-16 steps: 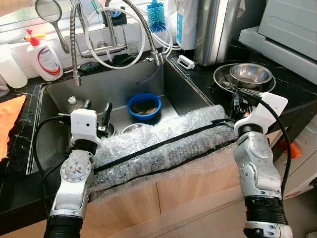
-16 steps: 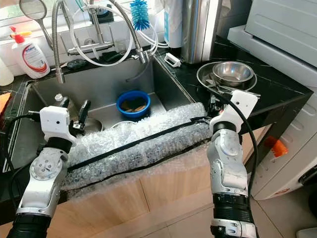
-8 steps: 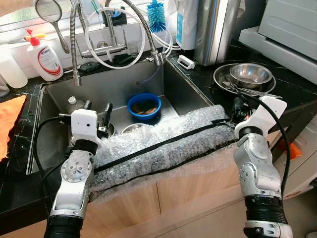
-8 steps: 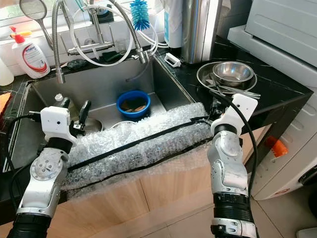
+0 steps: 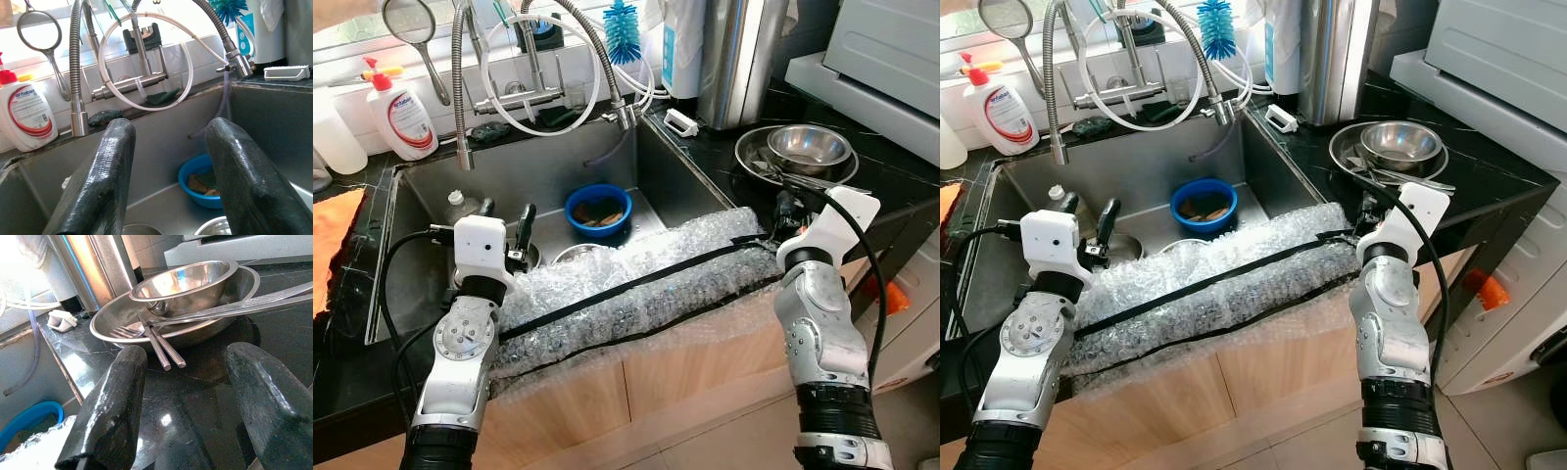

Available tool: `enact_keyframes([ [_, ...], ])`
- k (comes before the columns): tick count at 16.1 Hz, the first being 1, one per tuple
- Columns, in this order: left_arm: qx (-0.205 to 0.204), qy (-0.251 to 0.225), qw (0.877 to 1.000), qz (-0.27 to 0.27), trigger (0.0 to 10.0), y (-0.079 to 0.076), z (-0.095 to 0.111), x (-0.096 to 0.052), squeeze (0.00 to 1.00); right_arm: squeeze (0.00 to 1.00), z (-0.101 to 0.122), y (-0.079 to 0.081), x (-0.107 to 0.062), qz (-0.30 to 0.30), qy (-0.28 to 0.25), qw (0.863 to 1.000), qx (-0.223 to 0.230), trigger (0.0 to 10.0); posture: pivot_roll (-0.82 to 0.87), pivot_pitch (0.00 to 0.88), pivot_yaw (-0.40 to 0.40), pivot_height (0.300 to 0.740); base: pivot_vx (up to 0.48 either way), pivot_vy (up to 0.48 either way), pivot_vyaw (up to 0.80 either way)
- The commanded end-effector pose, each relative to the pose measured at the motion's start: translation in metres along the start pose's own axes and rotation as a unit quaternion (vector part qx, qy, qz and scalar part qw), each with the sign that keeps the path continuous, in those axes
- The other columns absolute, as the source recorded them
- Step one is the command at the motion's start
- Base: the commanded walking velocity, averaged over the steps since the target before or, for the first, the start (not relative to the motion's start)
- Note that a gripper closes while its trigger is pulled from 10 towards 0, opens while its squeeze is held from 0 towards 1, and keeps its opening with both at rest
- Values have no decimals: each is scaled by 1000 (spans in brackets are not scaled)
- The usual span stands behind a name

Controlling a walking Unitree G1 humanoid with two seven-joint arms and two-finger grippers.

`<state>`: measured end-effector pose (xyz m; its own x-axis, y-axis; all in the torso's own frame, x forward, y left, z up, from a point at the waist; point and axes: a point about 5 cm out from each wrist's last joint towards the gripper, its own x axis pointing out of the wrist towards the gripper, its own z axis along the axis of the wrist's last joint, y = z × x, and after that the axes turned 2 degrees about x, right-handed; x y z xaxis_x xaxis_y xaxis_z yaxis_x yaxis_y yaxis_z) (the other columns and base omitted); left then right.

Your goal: Kitchen organization

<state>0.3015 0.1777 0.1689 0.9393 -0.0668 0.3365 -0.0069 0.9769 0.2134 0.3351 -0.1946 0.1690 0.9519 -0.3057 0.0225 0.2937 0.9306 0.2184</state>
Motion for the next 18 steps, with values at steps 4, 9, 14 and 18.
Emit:
enact_keyframes([
  [4, 6, -5, 1000, -5, 10000, -1, 2, 3, 0, 0, 4, 4, 4, 2, -2, 1000, 7, 10000, -124, 0, 87, 740, 0, 0, 0],
  [9, 9, -7, 1000, -8, 10000, -2, 3, 5, 0, 0, 3, 4, 5, 1, 5, 1000, 6, 10000, -124, 0, 87, 740, 0, 0, 0],
  [14, 9, -8, 1000, -8, 10000, -2, 3, 5, 0, 0, 2, 5, 5, 1, 8, 1000, 9, 5569, -127, 0, 90, 740, 0, 0, 0],
  [18, 9, -12, 1000, -8, 10000, -1, 5, 6, 0, 0, 1, 7, 4, 5, 10, 1000, 10, 0, -124, 0, 89, 740, 0, 0, 0],
])
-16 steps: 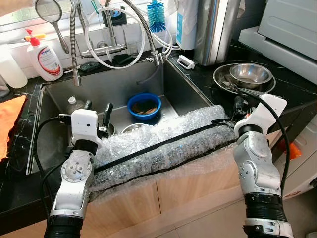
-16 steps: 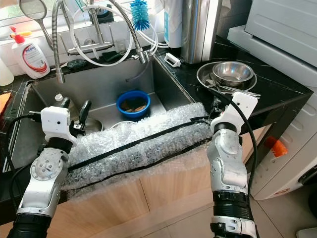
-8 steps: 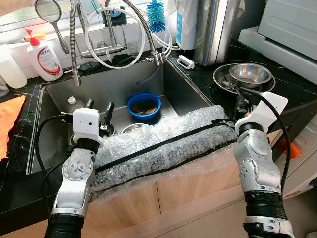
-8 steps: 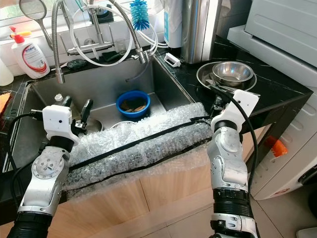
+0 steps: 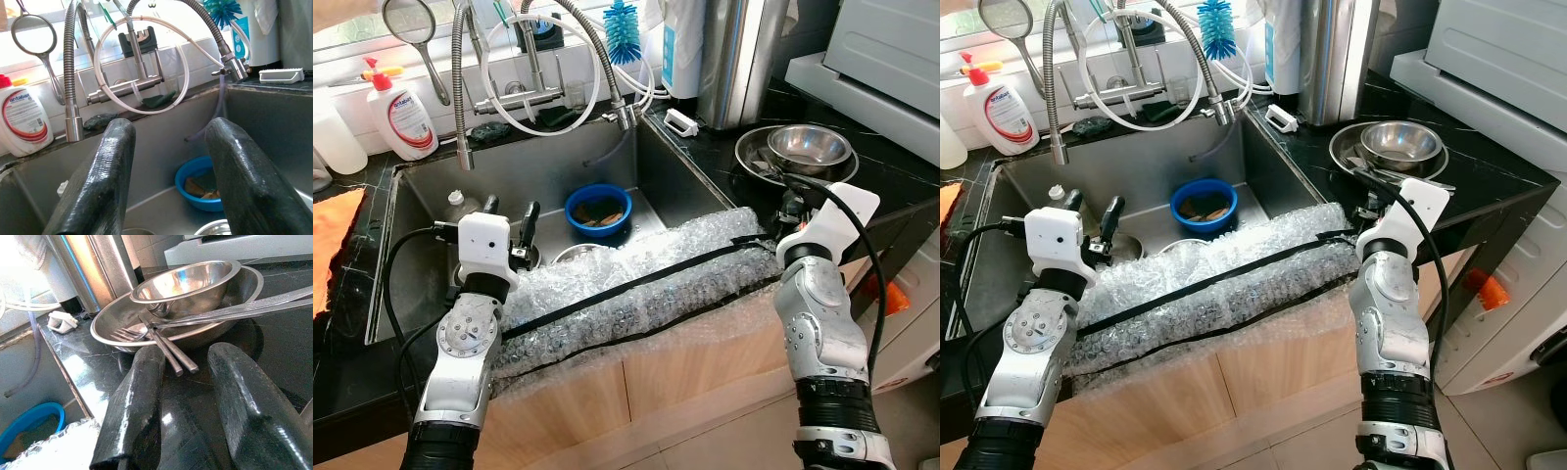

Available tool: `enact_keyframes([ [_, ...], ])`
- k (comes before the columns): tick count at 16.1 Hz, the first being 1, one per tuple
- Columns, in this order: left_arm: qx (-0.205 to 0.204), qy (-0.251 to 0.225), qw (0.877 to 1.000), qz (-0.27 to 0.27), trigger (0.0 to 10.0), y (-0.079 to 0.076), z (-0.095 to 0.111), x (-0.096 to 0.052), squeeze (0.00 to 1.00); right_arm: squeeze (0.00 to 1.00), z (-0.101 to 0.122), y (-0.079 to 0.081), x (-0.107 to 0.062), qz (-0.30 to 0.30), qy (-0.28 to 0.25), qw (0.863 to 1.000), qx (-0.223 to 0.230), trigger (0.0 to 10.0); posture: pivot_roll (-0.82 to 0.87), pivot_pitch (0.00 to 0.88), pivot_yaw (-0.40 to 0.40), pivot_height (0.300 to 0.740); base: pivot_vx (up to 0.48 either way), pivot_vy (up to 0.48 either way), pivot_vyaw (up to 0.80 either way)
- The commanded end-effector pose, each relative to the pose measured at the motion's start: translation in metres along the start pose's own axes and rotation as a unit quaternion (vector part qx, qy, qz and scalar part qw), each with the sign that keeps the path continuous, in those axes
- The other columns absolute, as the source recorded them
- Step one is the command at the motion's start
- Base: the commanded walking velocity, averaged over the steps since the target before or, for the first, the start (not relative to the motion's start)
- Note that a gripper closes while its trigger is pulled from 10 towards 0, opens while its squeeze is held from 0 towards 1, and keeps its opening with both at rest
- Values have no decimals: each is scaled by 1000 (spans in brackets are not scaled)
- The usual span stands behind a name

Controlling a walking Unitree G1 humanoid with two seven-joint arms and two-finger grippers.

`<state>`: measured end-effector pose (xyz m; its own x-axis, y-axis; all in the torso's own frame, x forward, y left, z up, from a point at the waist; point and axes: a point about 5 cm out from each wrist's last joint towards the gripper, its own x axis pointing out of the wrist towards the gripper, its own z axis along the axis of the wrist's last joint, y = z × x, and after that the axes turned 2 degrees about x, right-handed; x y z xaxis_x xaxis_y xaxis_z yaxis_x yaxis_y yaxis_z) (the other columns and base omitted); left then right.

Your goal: Kitchen organization

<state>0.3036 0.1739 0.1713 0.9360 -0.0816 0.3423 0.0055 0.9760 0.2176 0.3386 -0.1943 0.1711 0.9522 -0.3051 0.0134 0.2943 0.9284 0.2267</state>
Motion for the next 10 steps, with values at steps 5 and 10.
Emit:
enact_keyframes([
  [5, 9, -7, 1000, -2, 10000, 2, 2, 3, 0, 0, 0, 5, 1, 8, 5, 1000, 7, 431, -124, 0, 90, 740, 0, 0, 0],
  [10, 12, -10, 1000, -1, 10000, 2, 3, 4, 0, 0, -1, 10, 2, 21, 7, 1000, 7, 10000, -124, 0, 88, 740, 0, 0, 0],
])
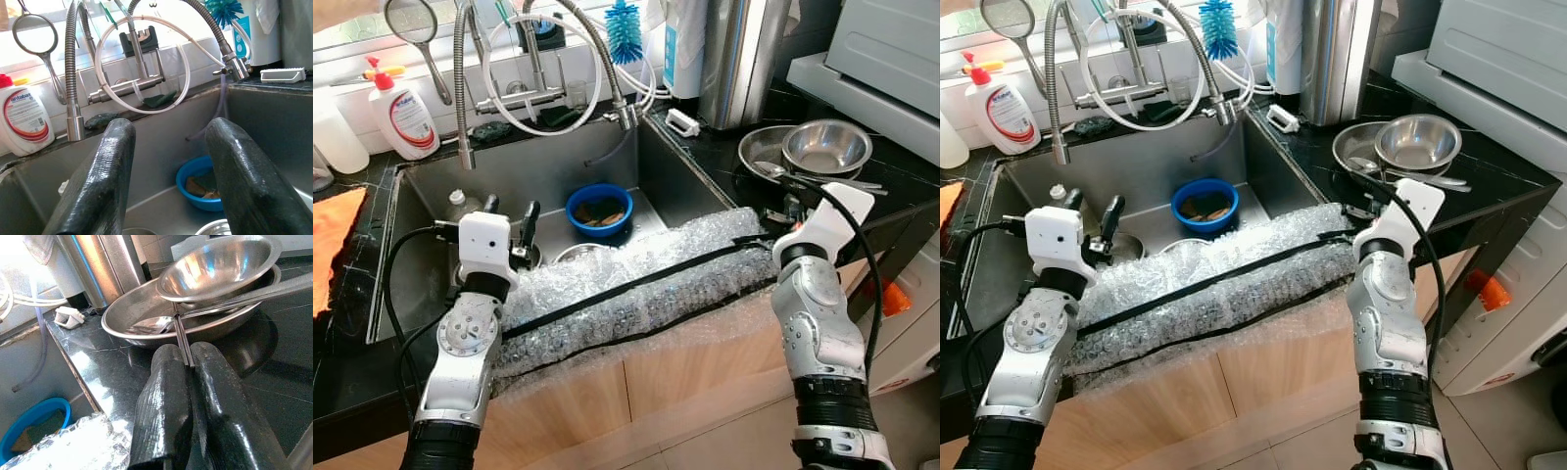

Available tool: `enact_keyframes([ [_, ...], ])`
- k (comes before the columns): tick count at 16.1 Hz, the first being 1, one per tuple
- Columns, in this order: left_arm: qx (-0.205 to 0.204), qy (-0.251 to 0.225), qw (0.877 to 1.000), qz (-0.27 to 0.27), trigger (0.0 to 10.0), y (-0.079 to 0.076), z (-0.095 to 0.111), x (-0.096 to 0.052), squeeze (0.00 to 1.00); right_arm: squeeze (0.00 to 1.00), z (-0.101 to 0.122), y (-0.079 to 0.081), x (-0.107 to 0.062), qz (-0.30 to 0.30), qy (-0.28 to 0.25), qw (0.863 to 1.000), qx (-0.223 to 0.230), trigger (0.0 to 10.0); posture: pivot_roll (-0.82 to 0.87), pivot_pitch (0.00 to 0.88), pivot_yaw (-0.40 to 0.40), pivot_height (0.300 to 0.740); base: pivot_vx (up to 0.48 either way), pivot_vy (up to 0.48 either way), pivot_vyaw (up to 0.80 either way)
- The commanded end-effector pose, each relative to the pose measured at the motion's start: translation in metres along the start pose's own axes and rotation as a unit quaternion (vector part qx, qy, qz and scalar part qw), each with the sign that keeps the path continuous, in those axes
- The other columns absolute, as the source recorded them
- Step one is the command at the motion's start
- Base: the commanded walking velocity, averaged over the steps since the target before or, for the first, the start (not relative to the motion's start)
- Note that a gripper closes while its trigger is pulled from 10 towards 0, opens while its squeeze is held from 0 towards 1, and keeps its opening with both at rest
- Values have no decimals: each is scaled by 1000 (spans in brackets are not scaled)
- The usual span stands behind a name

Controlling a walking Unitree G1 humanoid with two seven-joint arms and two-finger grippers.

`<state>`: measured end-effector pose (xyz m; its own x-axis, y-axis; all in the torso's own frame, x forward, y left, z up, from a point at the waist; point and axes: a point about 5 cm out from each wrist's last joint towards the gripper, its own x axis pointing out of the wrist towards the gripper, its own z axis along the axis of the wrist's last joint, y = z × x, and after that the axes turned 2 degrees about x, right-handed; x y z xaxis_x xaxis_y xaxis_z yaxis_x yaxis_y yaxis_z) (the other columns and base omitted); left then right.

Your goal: Kitchen organization

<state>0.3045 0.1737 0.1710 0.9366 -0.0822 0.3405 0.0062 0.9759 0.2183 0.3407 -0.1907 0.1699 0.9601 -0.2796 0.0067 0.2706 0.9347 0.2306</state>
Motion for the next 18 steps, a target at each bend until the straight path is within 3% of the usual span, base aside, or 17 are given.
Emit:
enact_keyframes([
  [1, 13, -11, 1000, 0, 10000, 2, 4, 4, 0, 0, 2, 7, 1, 11, 0, 1000, 4, 10000, -121, 0, 87, 740, 0, 0, 0],
  [6, 19, -13, 1000, 2, 10000, 3, 5, 4, 0, 0, 7, 15, 2, 40, -14, 999, 8, 10000, -119, 0, 85, 740, 0, 0, 0],
  [13, 21, -16, 1000, 4, 10000, 3, 6, 5, 0, 0, 33, 33, -7, 111, -102, 988, 30, 10000, -123, 0, 87, 740, 0, 0, 0],
  [16, 32, -30, 999, 10, 10000, 11, 14, 15, 0, 0, 42, 45, -13, 172, -133, 976, 19, 10000, -127, 0, 92, 740, 0, 0, 0],
  [18, 14, -42, 999, 10, 10000, 21, 23, 25, 0, 0, 45, 44, -17, 207, -138, 968, 15, 10000, -124, 0, 93, 740, 0, 0, 0],
])
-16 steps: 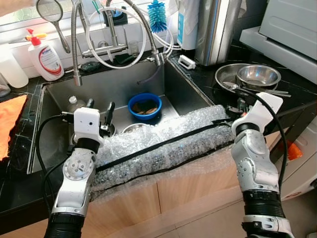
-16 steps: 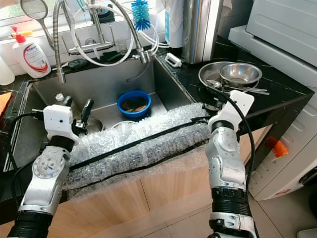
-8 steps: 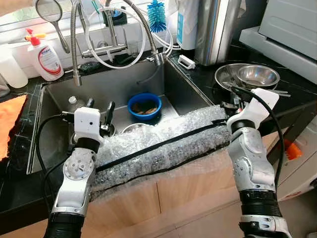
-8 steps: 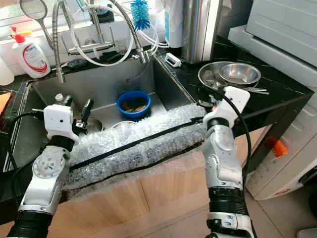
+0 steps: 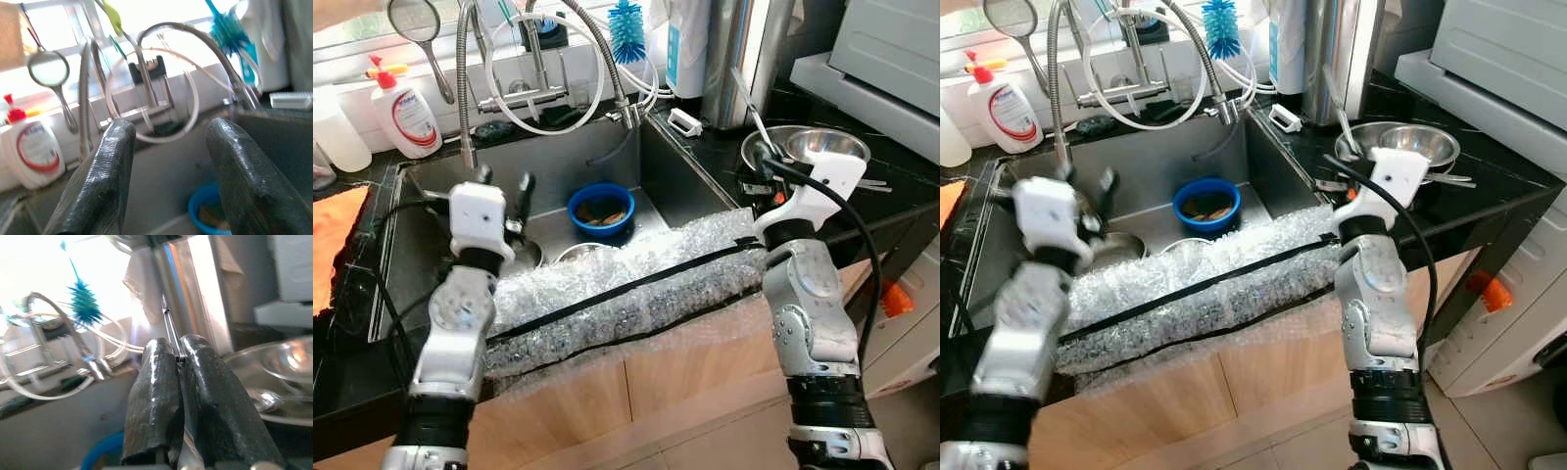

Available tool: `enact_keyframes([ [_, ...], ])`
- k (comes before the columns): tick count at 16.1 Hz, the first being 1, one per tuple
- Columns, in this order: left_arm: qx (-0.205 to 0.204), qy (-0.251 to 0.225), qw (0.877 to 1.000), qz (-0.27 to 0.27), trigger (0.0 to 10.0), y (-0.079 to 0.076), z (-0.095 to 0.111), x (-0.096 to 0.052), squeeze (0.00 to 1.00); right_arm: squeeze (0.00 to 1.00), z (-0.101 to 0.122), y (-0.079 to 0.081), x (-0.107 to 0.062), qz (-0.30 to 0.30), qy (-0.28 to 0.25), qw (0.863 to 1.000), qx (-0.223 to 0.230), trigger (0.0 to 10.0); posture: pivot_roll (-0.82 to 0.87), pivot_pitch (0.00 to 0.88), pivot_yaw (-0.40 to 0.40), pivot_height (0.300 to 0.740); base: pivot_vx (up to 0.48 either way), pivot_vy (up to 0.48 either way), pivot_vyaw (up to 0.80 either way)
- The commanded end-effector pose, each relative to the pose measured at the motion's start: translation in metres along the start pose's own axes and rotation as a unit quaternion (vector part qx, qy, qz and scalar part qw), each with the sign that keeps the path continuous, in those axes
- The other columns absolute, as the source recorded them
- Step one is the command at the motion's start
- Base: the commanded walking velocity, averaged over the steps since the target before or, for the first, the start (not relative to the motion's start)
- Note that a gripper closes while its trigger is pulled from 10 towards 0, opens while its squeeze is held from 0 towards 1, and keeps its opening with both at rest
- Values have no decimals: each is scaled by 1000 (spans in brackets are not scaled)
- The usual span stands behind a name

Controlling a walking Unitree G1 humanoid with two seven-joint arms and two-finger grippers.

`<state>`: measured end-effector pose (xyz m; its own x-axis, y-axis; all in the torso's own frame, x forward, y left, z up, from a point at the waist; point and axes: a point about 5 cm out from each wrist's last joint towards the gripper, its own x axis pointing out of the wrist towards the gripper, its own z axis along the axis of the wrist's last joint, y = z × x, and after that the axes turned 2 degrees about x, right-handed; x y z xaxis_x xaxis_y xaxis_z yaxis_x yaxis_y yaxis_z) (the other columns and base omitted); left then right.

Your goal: Kitchen organization

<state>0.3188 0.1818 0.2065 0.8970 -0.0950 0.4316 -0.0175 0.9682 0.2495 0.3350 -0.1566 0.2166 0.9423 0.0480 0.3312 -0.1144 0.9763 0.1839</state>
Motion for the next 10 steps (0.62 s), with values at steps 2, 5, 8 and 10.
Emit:
enact_keyframes([
  [2, -31, 3, 999, -7, 10000, 14, 5, 10, 0, 0, 14, -3, -5, 35, -22, 999, -4, 10000, -132, 0, 97, 740, 0, 0, 0],
  [5, -179, 18, 983, -40, 10000, 18, 12, 22, 0, 0, 24, -13, -16, 83, -28, 995, 51, 10000, -143, 0, 105, 740, 0, 0, 0],
  [8, -283, 39, 958, -40, 10000, 31, 3, 21, 0, 0, 36, -26, -25, 84, -54, 970, 221, 10000, -159, 0, 112, 740, 0, 0, 0],
  [10, -374, 40, 924, -65, 10000, 28, 3, 15, 0, 0, 31, -18, -42, 168, -22, 957, 236, 10000, -159, 0, 111, 740, 0, 0, 0],
])
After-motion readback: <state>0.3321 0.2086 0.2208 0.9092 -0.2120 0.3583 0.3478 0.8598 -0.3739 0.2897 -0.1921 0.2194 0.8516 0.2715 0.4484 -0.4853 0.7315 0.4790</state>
